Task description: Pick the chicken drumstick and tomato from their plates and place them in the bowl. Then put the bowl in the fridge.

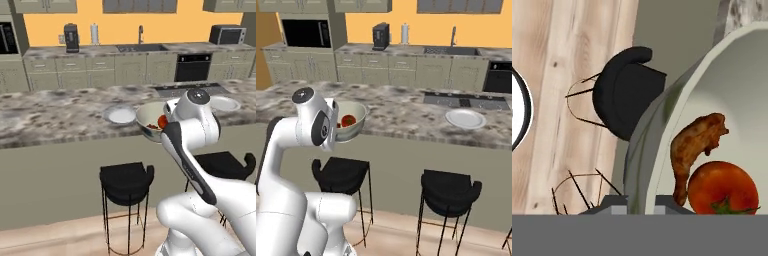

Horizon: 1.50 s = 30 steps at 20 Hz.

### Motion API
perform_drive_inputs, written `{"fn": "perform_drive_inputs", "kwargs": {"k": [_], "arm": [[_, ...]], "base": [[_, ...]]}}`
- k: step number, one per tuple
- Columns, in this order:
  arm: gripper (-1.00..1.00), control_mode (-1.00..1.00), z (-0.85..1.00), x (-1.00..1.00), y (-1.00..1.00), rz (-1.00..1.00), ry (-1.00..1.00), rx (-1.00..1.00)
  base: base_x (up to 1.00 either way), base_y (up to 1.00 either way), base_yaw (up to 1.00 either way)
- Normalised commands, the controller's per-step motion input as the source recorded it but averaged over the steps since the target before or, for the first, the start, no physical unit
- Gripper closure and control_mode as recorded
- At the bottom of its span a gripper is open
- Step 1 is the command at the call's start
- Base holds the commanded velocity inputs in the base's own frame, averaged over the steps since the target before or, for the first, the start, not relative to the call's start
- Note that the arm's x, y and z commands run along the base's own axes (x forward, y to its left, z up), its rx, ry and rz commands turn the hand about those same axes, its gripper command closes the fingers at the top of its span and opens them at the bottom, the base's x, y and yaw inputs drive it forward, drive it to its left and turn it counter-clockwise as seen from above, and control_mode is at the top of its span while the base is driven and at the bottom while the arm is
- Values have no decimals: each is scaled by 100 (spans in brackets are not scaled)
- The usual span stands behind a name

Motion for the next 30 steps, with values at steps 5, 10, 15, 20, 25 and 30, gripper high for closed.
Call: {"fn": "perform_drive_inputs", "kwargs": {"k": [5,10,15,20,25,30], "arm": [[100,100,0,0,0,0,0,0],[100,100,0,0,0,0,0,0],[100,100,0,0,0,0,0,0],[100,100,0,0,0,0,0,0],[100,100,0,0,0,0,0,0],[100,100,0,0,0,0,0,0]], "base": [[0,91,0],[0,90,0],[8,75,-17],[27,28,-75],[11,47,-55],[1,59,-42]]}}
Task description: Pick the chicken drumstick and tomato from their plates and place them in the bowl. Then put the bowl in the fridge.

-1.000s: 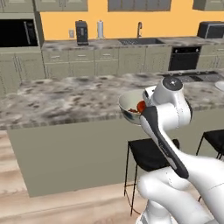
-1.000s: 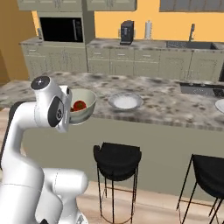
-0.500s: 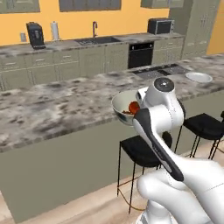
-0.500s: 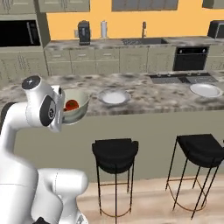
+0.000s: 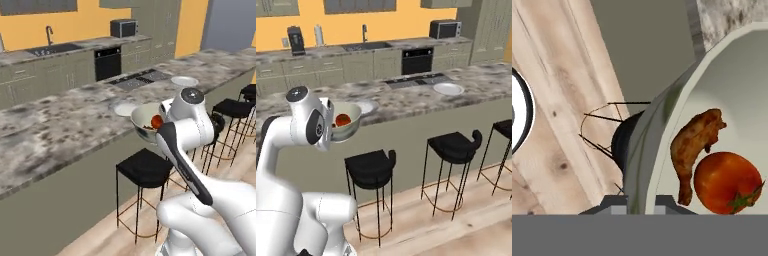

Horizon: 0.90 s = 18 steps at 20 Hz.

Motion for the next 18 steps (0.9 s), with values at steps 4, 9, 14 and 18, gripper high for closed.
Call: {"fn": "perform_drive_inputs", "kwargs": {"k": [4,9,14,18], "arm": [[100,100,0,0,0,0,0,0],[100,100,0,0,0,0,0,0],[100,100,0,0,0,0,0,0],[100,100,0,0,0,0,0,0]], "base": [[18,21,-81],[18,18,-85],[35,25,-73],[68,21,-40]]}}
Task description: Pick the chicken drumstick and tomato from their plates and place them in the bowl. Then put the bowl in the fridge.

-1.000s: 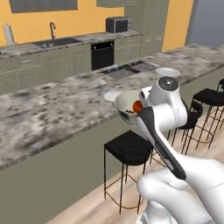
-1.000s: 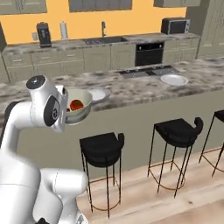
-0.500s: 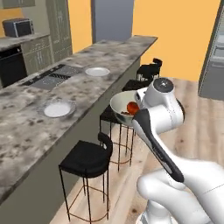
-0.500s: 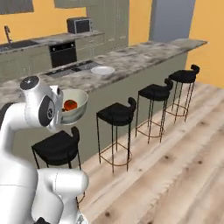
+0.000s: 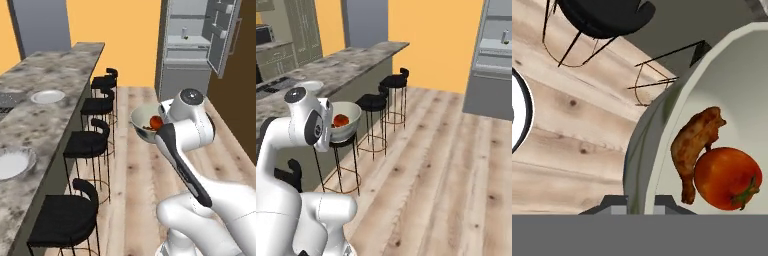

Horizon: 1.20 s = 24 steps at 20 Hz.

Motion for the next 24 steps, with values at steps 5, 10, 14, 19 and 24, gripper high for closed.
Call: {"fn": "perform_drive_inputs", "kwargs": {"k": [5,10,14,19,24], "arm": [[100,100,0,0,0,0,0,0],[100,100,0,0,0,0,0,0],[100,100,0,0,0,0,0,0],[100,100,0,0,0,0,0,0],[100,100,0,0,0,0,0,0]], "base": [[73,19,-36],[83,15,-25],[85,4,-19],[88,0,-10],[77,-7,-5]]}}
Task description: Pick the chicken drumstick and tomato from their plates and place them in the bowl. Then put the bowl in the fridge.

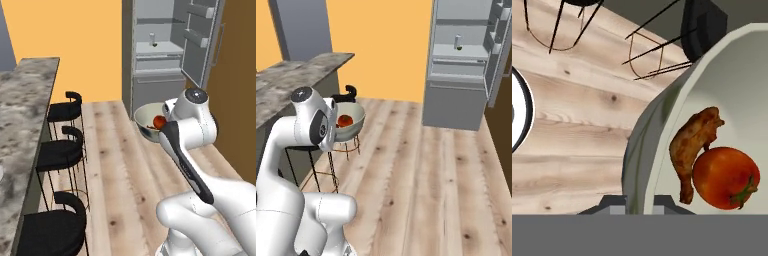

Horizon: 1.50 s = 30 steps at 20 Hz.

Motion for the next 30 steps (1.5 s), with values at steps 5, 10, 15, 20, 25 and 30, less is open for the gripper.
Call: {"fn": "perform_drive_inputs", "kwargs": {"k": [5,10,15,20,25,30], "arm": [[100,100,0,0,0,0,0,0],[100,100,0,0,0,0,0,0],[100,100,0,0,0,0,0,0],[100,100,0,0,0,0,0,0],[100,100,0,0,0,0,0,0],[100,100,0,0,0,0,0,0]], "base": [[63,-16,-13],[67,-20,-13],[79,-41,0],[77,-48,0],[71,-48,0],[56,-34,-9]]}}
